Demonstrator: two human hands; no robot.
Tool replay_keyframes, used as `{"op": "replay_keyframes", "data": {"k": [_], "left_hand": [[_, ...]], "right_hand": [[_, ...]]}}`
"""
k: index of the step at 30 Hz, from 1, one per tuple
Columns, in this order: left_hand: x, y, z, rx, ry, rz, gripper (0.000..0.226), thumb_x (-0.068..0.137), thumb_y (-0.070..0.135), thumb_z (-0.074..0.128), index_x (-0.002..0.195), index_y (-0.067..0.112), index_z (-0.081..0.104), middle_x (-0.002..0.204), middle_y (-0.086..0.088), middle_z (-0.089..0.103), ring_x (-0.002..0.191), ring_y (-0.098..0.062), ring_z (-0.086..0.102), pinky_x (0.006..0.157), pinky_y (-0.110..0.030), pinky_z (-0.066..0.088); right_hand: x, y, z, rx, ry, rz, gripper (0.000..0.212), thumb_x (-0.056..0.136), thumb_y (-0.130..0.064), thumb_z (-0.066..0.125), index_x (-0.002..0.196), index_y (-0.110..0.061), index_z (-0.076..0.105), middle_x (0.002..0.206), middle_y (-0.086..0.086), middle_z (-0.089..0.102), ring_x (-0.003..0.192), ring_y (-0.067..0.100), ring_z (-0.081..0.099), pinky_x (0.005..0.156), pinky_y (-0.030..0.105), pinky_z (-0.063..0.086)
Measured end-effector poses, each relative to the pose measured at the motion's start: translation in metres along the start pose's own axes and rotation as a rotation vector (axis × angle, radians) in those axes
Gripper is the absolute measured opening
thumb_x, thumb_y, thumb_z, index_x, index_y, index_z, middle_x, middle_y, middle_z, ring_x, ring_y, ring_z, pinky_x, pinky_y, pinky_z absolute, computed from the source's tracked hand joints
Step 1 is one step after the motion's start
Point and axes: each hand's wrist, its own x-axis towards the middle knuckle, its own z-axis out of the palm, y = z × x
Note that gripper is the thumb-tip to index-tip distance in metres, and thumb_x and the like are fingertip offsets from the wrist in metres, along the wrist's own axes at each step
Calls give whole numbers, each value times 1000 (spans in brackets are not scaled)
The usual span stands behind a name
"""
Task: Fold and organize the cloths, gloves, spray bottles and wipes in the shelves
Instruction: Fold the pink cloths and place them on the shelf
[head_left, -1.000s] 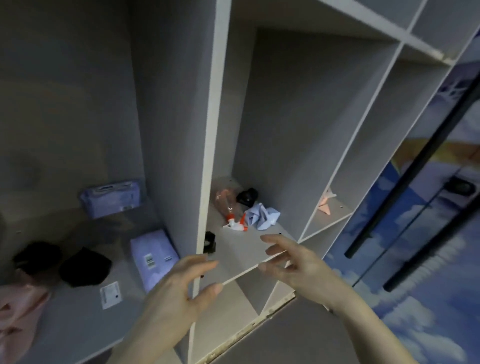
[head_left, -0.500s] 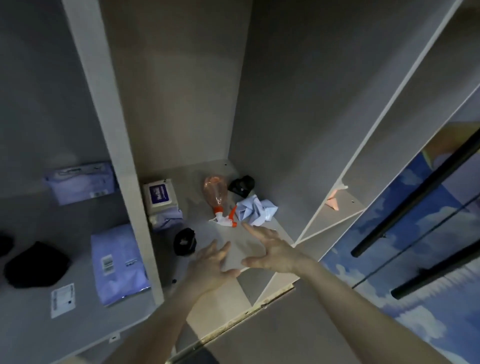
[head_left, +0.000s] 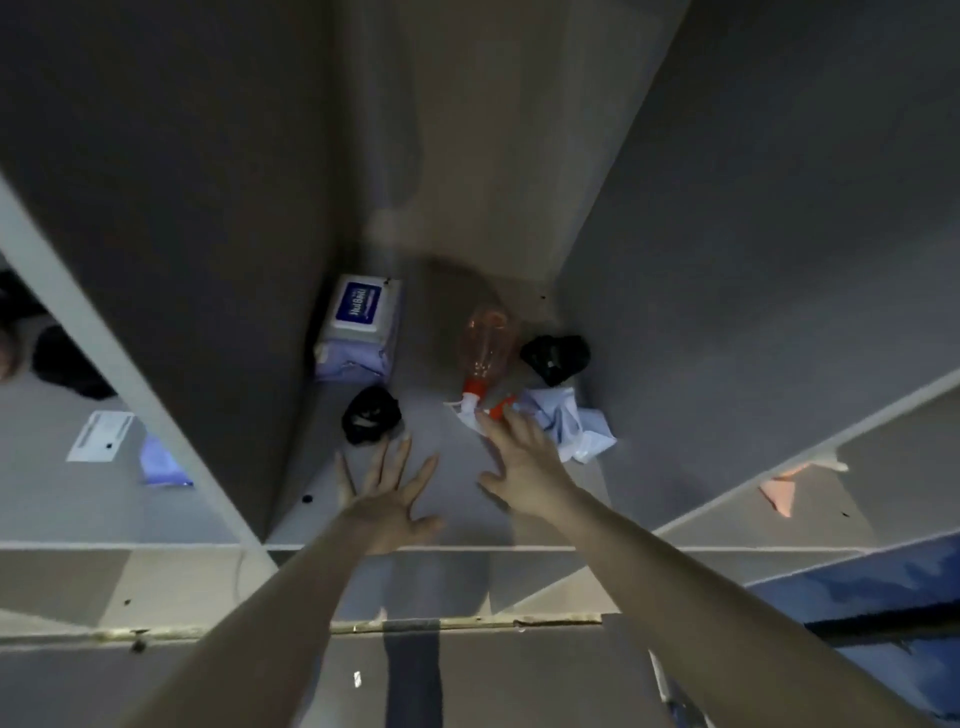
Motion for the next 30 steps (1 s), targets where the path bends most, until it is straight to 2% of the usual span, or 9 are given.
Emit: {"op": "replay_keyframes", "data": {"k": [3,6,11,13,16,20,23,27,30], "left_hand": [[2,-2,2,9,4,-8,86,82,78,31,142,49,-23,142,7,-47,136,-21,-40,100,-66,-28],[1,-2,6,14,23,-14,89,79,81,33,142,51,-23,146,7,-44,137,-20,-40,100,-65,-27],[-1,0,2,24,8,-30,90,79,82,32,141,50,-25,140,10,-47,137,-19,-40,103,-66,-24],[-2,2,1,19,6,-35,90,79,82,32,141,50,-24,138,11,-47,137,-19,-39,103,-66,-24],[-2,2,0,13,11,-40,90,79,81,33,141,50,-24,140,11,-47,137,-19,-39,103,-66,-24],[-2,2,0,7,-5,-46,89,79,81,33,140,51,-25,146,9,-44,137,-19,-39,103,-66,-24],[-2,2,0,11,-2,-43,89,79,81,33,140,51,-25,147,9,-43,137,-19,-39,103,-66,-24],[-2,1,-1,11,-8,-35,90,79,82,32,141,50,-24,140,11,-46,137,-19,-39,104,-66,-23],[-2,0,0,9,-4,-38,90,79,81,32,142,50,-23,141,11,-46,137,-19,-39,103,-65,-25]], "right_hand": [[26,6,8,-111,5,-36,75,92,-33,54,152,-31,10,156,4,14,145,28,5,115,40,10],[38,11,18,-207,17,-91,71,90,-23,52,151,-29,17,151,10,26,140,32,18,114,44,10],[42,9,21,-219,284,-251,66,69,-6,65,131,-25,53,106,9,58,103,33,54,94,40,23],[43,4,8,-98,428,-323,58,67,-5,66,122,-23,59,98,6,60,95,31,58,85,38,27],[51,-6,-29,236,495,-306,48,84,-7,55,129,-24,55,110,7,64,99,30,59,89,41,42],[66,-13,-80,1019,403,17,30,94,-10,54,120,-20,65,99,0,66,81,12,60,80,28,47],[74,-2,-103,1010,299,115,30,91,-7,55,118,-15,66,99,4,68,77,6,64,77,18,49],[70,7,-114,896,233,152,32,85,-13,61,117,-18,68,111,0,70,106,14,63,98,30,47],[67,6,-116,951,274,137,26,91,-13,57,115,-14,66,107,0,67,106,16,61,93,28,46]]}}
